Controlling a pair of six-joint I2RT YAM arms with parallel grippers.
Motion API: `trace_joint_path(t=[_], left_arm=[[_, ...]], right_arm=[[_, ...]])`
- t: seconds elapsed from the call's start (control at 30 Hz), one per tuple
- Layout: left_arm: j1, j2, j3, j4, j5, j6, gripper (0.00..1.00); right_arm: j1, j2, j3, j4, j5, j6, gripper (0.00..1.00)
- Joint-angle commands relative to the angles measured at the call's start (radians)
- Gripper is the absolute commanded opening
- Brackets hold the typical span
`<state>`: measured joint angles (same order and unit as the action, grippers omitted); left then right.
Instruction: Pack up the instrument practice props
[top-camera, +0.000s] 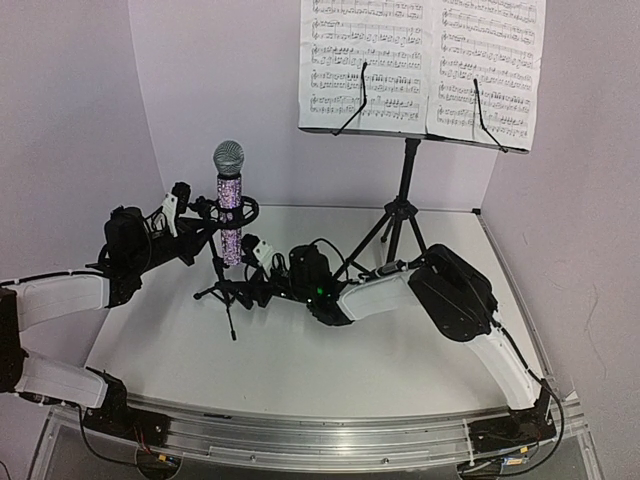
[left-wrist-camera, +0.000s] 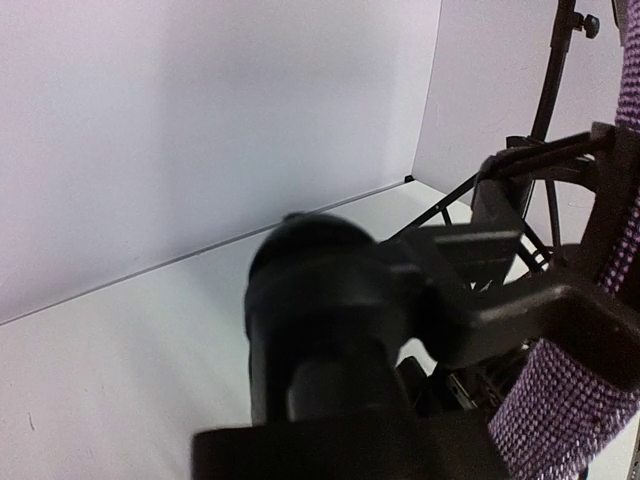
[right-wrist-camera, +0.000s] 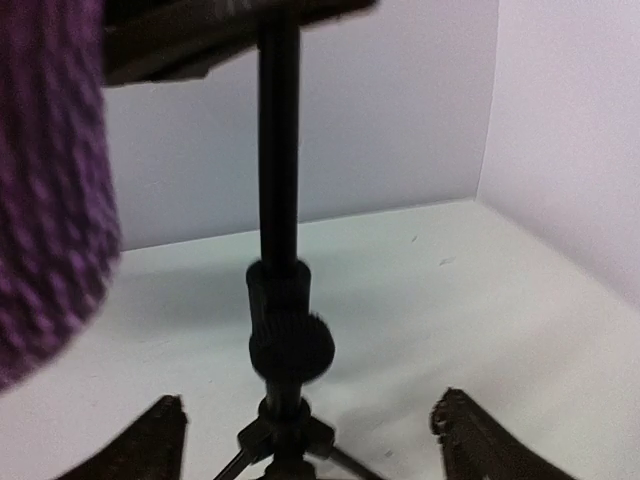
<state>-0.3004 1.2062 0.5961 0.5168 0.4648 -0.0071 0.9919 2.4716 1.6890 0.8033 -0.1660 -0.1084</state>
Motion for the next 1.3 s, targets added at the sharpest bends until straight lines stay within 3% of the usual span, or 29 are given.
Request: trace_joint_path(t=[0.0, 0.23, 0.37, 0.47, 0.63, 0.73, 0.9, 1.13, 1.27], left_arm=[[0.004, 0.016, 0.0, -0.001, -0.009, -0.031, 0.0], [0.004, 0.024, 0.003, 0.019, -0.001, -0.019, 0.0], [0.004, 0.027, 0.002, 0.027, 0.003, -0.014, 0.0], [0.004, 0.029, 0.002, 0.037, 0.008, -0.014, 0.0], [0.004, 0.024, 0.004, 0.038, 0.016, -0.008, 0.0], [0.004, 0.027, 0.007, 0.039, 0.019, -0.007, 0.0], [0.004, 0.026, 0.013, 0.041, 0.023, -0.009, 0.0], [0.004, 0.029, 0.011, 0.041, 0.036, -0.01, 0.0], [0.004, 0.029, 0.014, 0.042, 0.039, -0.01, 0.0]], right_arm=[[0.024, -0.128, -0.073, -0.01, -0.037, 0.38, 0.93], [0.03, -0.17, -0.085, -0.01, -0.089, 0.952, 0.85], [0.029, -0.124, -0.044, -0.003, -0.067, 1.289, 0.73], [0.026, -0.098, -0.03, 0.003, -0.011, 1.416, 0.59], [0.008, -0.024, 0.083, 0.033, -0.002, 1.622, 0.56], [0.008, 0.022, 0.139, 0.035, 0.005, 1.703, 0.56], [0.005, 0.031, 0.054, 0.034, 0.084, 1.812, 0.46], [-0.016, 0.069, 0.126, 0.047, 0.063, 1.83, 0.5], [-0.026, 0.088, 0.149, 0.047, 0.08, 1.84, 0.47]])
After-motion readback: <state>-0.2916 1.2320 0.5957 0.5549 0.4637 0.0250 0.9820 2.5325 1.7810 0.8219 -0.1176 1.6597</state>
